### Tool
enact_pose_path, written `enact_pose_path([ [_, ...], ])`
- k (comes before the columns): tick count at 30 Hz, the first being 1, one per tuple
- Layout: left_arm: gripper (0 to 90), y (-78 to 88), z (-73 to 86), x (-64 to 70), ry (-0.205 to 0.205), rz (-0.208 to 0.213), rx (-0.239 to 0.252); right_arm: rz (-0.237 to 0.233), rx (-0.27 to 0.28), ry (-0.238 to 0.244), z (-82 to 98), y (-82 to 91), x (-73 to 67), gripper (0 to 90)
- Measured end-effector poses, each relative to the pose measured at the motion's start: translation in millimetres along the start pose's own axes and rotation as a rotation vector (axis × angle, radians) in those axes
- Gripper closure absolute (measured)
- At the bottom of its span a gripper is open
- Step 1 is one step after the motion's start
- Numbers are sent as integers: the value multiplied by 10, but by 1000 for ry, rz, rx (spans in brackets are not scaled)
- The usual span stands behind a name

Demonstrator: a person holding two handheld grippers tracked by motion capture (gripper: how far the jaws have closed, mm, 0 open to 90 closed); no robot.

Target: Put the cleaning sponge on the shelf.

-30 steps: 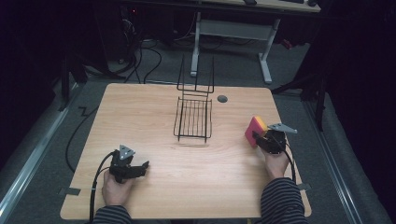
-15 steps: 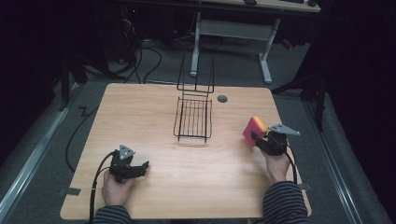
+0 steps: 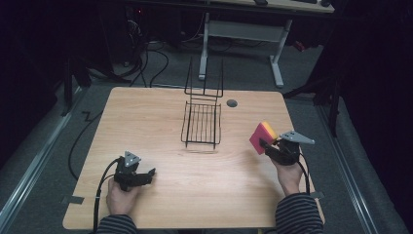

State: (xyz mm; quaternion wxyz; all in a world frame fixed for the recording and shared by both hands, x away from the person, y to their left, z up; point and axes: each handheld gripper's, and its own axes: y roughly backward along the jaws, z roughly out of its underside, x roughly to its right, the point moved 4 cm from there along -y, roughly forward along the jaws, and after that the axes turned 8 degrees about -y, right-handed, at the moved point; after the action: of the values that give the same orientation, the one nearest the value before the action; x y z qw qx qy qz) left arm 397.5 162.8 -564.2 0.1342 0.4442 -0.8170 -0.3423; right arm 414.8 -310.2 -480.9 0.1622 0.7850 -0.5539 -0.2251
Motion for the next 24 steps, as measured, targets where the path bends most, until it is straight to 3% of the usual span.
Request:
enact_pose_path([
  [24, 187, 0, 0, 0, 0, 0, 0, -93, 15, 21, -172, 84, -284, 611],
])
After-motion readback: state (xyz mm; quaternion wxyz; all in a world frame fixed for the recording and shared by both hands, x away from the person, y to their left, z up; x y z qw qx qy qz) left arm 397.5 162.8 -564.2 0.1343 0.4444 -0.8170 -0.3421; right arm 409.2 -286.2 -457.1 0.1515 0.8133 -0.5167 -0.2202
